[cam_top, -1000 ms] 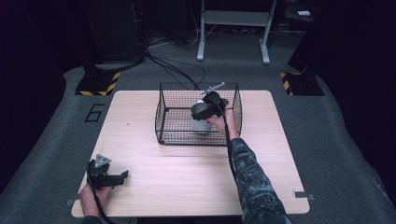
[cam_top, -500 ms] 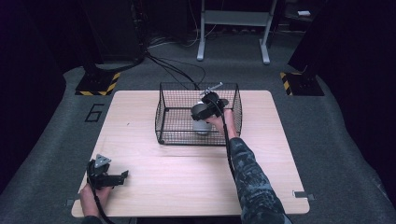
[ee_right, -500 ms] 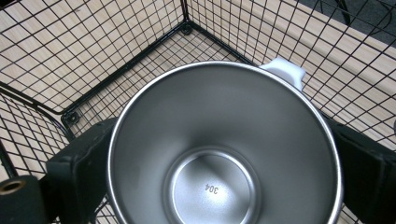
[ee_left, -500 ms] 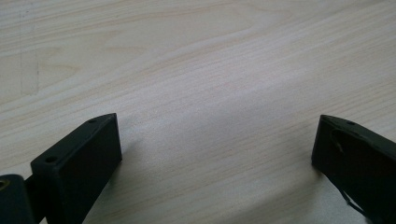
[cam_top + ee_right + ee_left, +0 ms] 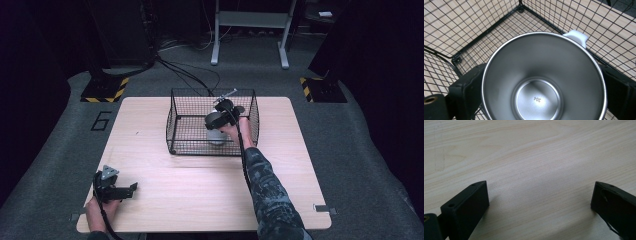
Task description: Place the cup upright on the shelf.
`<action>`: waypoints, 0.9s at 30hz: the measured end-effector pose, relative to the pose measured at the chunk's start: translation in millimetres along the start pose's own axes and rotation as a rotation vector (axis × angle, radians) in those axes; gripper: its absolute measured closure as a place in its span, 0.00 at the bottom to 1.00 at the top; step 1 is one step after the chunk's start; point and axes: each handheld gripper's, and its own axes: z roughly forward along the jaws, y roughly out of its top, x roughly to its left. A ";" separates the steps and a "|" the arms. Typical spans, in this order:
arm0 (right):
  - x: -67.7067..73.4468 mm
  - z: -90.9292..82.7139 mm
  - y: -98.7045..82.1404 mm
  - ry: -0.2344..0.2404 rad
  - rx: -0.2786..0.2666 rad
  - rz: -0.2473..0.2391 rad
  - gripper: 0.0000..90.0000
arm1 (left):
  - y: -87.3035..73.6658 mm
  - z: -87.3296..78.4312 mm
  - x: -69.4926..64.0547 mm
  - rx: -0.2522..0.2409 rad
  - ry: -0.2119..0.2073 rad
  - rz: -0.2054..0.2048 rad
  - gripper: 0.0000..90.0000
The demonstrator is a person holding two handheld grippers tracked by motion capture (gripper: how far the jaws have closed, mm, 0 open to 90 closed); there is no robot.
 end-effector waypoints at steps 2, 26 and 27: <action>-0.4 0.8 -0.2 -0.008 0.008 -0.006 0.06 | 0.0 0.0 0.0 0.000 -0.001 -0.001 0.01; 3.3 -12.1 -4.3 0.004 -0.011 0.041 0.01 | 0.2 -0.6 0.1 0.007 -0.002 0.002 0.02; 4.1 -14.1 -4.0 0.004 -0.013 0.039 0.00 | 0.3 -0.6 0.1 0.007 -0.002 0.002 0.02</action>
